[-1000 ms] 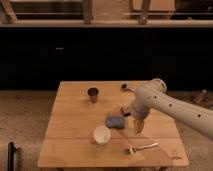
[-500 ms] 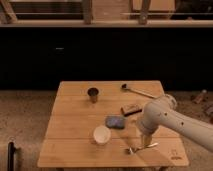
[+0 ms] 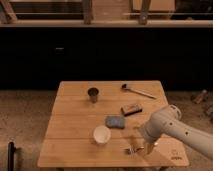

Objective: Place fork in metal cup

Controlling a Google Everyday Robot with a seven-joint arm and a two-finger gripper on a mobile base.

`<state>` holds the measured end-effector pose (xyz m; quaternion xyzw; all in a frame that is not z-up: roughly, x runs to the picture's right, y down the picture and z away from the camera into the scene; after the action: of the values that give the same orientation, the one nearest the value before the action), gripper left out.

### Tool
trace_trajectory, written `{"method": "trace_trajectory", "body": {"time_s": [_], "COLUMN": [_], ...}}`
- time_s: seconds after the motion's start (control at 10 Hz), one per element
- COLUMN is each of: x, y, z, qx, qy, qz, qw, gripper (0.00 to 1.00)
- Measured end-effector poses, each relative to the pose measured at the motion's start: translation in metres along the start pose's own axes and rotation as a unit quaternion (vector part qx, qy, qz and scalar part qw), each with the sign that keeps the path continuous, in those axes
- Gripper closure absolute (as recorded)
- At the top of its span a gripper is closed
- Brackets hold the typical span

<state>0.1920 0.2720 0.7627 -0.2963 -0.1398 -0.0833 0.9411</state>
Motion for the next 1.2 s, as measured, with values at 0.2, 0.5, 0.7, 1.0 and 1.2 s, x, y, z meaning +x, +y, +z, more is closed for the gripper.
{"method": "trace_trajectory", "body": {"time_s": [0.2,0.5,0.7,1.0,1.2], "x": [0.003,0.004,0.005,0.005,0.006], "y": [0.004,0.005,0.006,0.004,0.006], "z": [0.018,0.031,0.034,0.032,0.030], "qx": [-0.004,-0.011,-0.013,-0.012,-0.015], "qy": [-0.001,0.001,0.003,0.005,0.008], "qz": [0.005,0.007,0.007,0.007,0.005], "qw": [1.0000,0.9999,0.9999,0.9999,0.9998], "gripper": [0.20,0.25,0.42,0.73,0.94]}}
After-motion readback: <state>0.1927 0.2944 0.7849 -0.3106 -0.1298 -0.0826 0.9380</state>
